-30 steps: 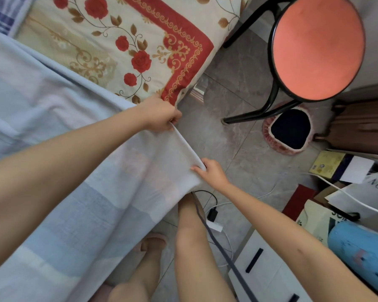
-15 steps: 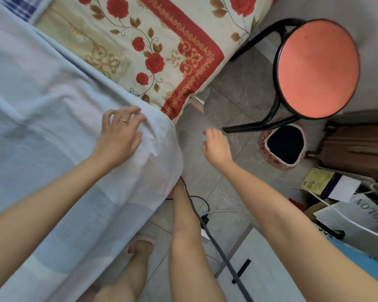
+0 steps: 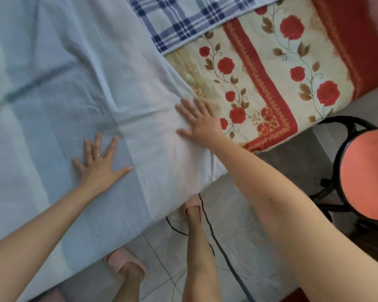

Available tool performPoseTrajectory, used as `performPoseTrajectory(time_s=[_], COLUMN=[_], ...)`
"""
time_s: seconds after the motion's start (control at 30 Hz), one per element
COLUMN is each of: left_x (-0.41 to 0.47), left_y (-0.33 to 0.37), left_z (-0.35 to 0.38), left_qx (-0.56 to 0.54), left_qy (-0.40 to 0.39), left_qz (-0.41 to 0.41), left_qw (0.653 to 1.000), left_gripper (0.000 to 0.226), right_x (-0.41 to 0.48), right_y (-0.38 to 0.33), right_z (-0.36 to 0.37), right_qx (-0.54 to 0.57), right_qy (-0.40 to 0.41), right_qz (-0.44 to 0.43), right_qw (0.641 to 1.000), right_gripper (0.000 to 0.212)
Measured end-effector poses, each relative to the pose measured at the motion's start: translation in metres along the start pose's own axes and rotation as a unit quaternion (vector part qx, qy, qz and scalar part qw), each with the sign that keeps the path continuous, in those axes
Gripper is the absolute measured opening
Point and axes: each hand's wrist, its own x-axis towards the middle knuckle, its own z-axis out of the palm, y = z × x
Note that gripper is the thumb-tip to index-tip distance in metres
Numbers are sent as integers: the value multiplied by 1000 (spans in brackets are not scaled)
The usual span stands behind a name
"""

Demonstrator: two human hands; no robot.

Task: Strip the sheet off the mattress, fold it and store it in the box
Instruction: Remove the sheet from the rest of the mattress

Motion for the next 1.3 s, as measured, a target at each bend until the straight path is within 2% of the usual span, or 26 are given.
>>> performPoseTrajectory(time_s=[0.07, 0.1, 0.17, 0.2, 0.27, 0.33, 0.37, 0.4, 0.47, 0.53, 0.63, 0.67, 0.73, 0.77, 0.8, 0.87, 0.93, 1.0, 1.03, 1.1, 1.23, 1.3], left_x=[14, 22, 38, 46, 70, 93, 103, 118, 139, 150, 155, 155, 156, 157, 157, 157, 156, 157, 158, 158, 160, 160], left_y=[-4, -5, -8, -10, -15, -15, -16, -19, -23, -24, -23, -24, -27, -28, -29, -30, -29, -28, -27, -26, -28, -29], left_z=[-14, -23, -41, -52, -75, -99, -107, -118, -129, -135, -138, -139, -145, -150, -152, -157, -158, -159, -160, -160, -160, -160], left_qx=[-26, -43, -87, -109, -150, -159, -159, -161, -173, -178, -180, -180, -183, -186, -190, -196, -200, -201, -200, -199, -195, -193], left_qy=[15, 27, 49, 54, 53, 28, 12, -5, -29, -40, -57, -69, -93, -108, -119, -134, -143, -143, -143, -140, -139, -138], left_qz=[0, -11, -52, -73, -116, -145, -154, -164, -191, -203, -203, -203, -203, -201, -198, -191, -190, -192, -193, -197, -204, -202], left_qw=[1000, 999, 994, 990, 980, 976, 975, 973, 966, 962, 961, 960, 957, 956, 954, 953, 950, 950, 950, 950, 949, 950], left_gripper=[101, 105, 114, 119, 128, 138, 143, 147, 150, 151, 153, 153, 155, 155, 156, 155, 155, 154, 154, 153, 154, 155], right_x=[18, 24, 36, 41, 54, 71, 81, 103, 154, 207, 262, 270, 278, 279, 279, 281, 278, 277, 275, 274, 281, 283], right_y=[33, 43, 42, 32, 1, -26, -35, -40, -38, -24, -10, -11, -26, -34, -40, -53, -65, -79, -89, -113, -136, -129], right_z=[-21, -32, -50, -56, -60, -56, -53, -56, -77, -106, -146, -153, -161, -167, -172, -181, -186, -187, -187, -187, -172, -164], right_qx=[-9, -20, -42, -53, -76, -139, -172, -189, -161, -102, 30, 118, 289, 334, 350, 333, 281, 203, 177, 172, 106, 155], right_qy=[-16, -19, 26, 72, 137, 90, 45, 27, 22, 4, 31, 83, 226, 263, 259, 222, 252, 303, 299, 236, 150, 175], right_qz=[104, 126, 102, 55, -112, -295, -330, -329, -263, -133, 5, 31, 100, 140, 169, 157, 113, 47, 13, -52, -114, -121], right_qw=[994, 992, 994, 994, 981, 941, 927, 925, 951, 986, 999, 989, 925, 894, 884, 903, 919, 930, 938, 955, 976, 965], right_gripper=[76, 79, 78, 73, 68, 70, 70, 71, 78, 79, 74, 70, 61, 59, 54, 35, 25, 34, 42, 50, 44, 40])
